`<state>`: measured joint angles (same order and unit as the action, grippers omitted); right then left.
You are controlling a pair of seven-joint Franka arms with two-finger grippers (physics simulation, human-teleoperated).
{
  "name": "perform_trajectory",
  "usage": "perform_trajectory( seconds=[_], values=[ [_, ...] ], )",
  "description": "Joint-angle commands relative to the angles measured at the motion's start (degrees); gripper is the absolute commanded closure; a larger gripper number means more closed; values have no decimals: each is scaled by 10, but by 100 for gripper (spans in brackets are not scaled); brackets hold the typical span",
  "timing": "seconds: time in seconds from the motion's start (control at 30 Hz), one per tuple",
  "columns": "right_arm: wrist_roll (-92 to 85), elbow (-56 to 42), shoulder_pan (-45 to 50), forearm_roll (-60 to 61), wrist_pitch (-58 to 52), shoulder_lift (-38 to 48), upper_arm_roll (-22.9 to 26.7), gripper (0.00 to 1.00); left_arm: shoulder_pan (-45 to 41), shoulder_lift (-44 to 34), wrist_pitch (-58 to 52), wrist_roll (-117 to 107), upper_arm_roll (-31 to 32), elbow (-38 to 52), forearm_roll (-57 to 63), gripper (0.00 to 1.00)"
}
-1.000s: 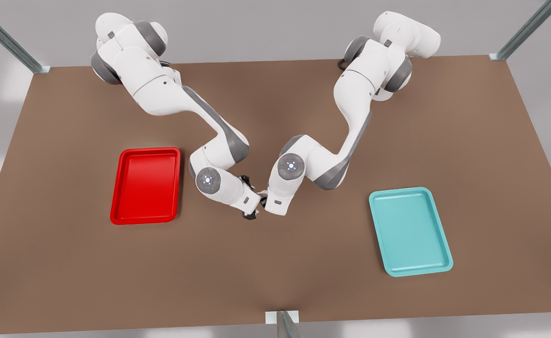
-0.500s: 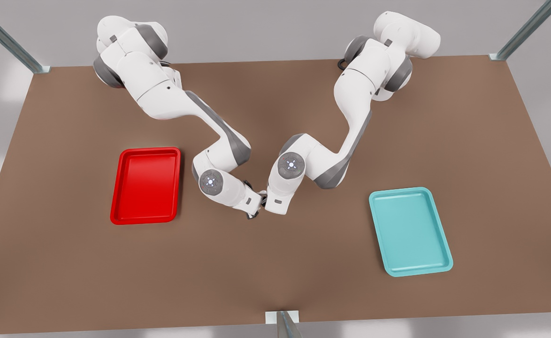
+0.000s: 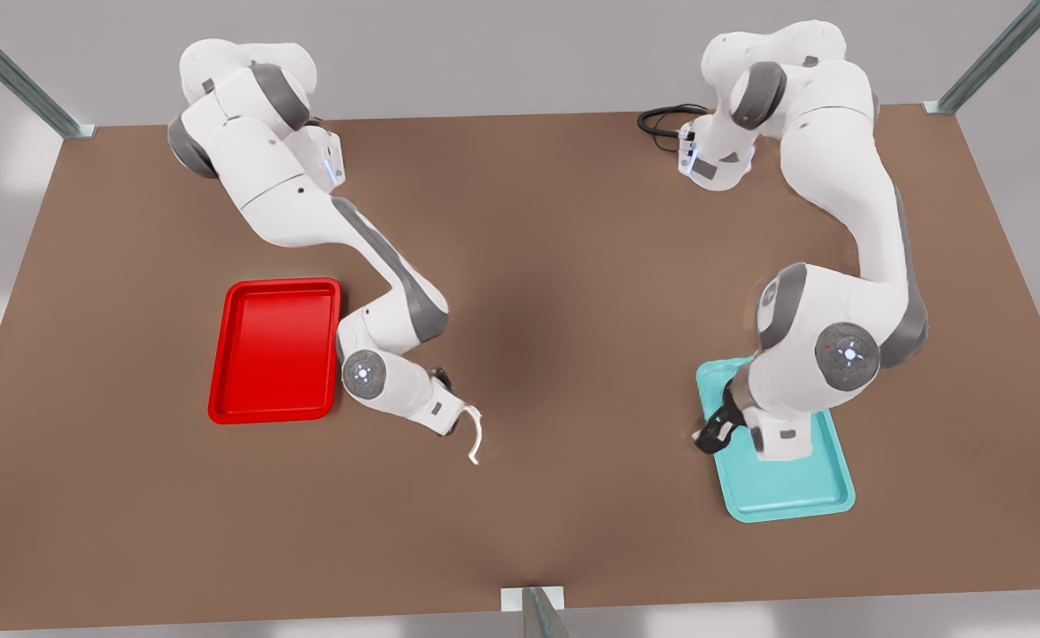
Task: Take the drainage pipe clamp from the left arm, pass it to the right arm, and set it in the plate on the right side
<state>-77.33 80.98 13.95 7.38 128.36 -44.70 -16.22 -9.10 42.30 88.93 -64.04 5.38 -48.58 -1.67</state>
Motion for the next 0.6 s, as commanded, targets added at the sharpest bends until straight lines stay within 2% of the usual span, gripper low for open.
perform_trajectory(
  seconds=[0.0, 0.03, 0.07, 0.1, 0.13, 0.17, 0.23, 0.4, 0.57],
  values=[
    [-41, 0, -26, -2, -6, 1, 1, 79, 44, -21, -179, 378, 2, 1, 25, 0],
    [-59, 1, -46, -2, -12, 1, 0, 79, 58, -43, -195, 486, 4, -8, 28, 0],
    [-68, 2, -65, -2, -25, 8, 0, 79, 69, -220, -37, 575, 4, -285, 24, 0],
    [-81, 5, -86, -5, -48, 20, 1, 79, 72, -268, 4, 578, 11, -360, 21, 0],
    [-97, 12, -113, -21, -74, 33, 1, 79, 72, -251, -61, 578, 11, -313, 20, 0],
    [-113, 38, -139, -35, -81, 57, 1, 79, 71, -248, -63, 579, 13, -309, 17, 0],
    [-127, 109, -186, -62, -80, 119, 1, 79, 54, -227, -98, 580, 13, -216, 23, 0],
    [-220, 205, -280, -68, -78, 178, 1, 79, 53, -223, -137, 587, 12, -214, 47, 0],
    [-242, 312, -305, -66, -78, 228, 0, 79, 49, -223, -135, 584, 14, -214, 47, 0]
  ],
)
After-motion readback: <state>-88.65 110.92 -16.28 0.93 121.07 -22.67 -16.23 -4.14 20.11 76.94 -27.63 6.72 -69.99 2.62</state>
